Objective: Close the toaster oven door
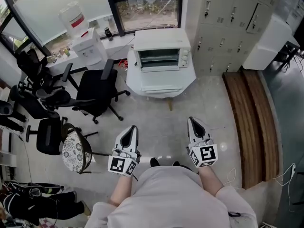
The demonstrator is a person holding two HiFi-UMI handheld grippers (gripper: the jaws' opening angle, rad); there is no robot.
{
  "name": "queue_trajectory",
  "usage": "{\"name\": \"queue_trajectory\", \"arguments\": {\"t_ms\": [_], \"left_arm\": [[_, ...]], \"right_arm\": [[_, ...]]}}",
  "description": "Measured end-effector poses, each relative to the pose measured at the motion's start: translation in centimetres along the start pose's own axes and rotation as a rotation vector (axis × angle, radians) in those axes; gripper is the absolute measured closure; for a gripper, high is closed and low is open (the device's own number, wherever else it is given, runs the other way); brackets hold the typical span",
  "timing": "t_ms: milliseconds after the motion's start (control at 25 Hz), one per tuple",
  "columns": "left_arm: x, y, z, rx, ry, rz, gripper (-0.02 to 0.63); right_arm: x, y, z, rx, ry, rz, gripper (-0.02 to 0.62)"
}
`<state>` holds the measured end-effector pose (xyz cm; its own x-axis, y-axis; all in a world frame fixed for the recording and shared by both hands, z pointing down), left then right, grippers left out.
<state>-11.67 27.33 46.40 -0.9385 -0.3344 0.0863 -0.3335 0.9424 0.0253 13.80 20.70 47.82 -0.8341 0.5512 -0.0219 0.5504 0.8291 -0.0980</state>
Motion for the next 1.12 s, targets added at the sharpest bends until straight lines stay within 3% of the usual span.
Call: {"name": "queue_trajectory", "arguments": {"t_ms": [640,880,1120], "left_arm": [[6.4,-2.0,-0.8,0.018,0.010,-0.092,0.586],[7.6,-3.8,-1.4,0.039,0.017,-0.109,0.586],[9.5,-7.8,-1.7,0.063,0.012,-0.092,0.586]], "right_arm": [[2.6,-3.9,0.1,-0.027,-0.010,-0.074,0.588],[1.8,-5.8,-0.1,-0.014,-0.013,-0.090,0.588],[-0.7,-10.6,-0.1,-0.003,0.004,-0.053,0.588]]}}
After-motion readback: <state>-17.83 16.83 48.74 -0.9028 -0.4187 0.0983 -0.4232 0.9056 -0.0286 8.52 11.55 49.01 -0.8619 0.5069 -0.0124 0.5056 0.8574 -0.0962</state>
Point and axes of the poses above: the fingertips, and each gripper's own axes: y backward along the fingers, x to its left, z out of its top, the point moved 4 cm from there along y, backward along the fingers, and after that the axes turned 4 degrees about x, right-handed, at the moved point
